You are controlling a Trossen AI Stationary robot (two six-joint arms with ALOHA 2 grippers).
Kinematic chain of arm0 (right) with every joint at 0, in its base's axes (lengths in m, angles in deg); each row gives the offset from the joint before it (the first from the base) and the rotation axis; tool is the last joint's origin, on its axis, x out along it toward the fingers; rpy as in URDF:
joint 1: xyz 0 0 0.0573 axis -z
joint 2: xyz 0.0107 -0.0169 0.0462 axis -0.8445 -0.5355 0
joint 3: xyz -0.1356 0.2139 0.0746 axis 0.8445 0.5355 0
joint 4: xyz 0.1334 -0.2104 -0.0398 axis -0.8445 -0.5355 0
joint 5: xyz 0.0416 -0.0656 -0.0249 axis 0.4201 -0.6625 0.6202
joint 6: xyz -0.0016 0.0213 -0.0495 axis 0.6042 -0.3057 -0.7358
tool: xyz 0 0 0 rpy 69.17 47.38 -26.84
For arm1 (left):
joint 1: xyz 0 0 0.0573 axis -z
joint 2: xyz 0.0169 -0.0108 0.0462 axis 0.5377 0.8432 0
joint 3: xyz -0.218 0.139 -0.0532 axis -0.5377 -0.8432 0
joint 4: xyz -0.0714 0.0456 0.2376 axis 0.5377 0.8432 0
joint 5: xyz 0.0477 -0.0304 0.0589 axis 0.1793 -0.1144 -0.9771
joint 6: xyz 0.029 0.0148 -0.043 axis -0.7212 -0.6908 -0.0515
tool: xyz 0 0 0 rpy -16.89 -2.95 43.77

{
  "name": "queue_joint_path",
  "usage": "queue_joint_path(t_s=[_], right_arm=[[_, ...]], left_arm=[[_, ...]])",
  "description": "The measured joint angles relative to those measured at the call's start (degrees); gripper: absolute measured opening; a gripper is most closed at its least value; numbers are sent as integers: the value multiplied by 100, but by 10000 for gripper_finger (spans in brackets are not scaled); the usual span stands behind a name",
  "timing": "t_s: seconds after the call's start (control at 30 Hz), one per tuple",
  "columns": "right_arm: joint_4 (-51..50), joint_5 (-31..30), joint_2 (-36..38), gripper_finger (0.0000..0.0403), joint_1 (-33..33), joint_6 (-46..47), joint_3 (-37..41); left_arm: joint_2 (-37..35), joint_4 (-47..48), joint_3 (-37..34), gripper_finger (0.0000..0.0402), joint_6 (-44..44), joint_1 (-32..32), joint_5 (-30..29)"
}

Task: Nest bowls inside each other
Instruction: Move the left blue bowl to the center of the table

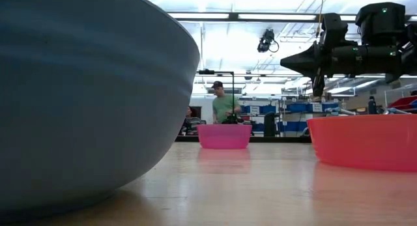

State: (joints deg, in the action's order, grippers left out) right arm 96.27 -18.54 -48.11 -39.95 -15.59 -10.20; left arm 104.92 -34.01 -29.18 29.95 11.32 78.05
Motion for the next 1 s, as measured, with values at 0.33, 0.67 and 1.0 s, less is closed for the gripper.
queue_joint_path(t_s=[0.33,0.67,1.0], right_arm=[[-1,18,0,0,0,-36,0],[-1,146,0,0,0,-70,0],[-2,303,0,0,3,-200,0]], left_arm=[[-25,59,19,17,-950,-1097,-495],[-14,-45,9,16,-2118,-2601,-1094],[-2,-994,81,16,-2770,-3837,-1202]])
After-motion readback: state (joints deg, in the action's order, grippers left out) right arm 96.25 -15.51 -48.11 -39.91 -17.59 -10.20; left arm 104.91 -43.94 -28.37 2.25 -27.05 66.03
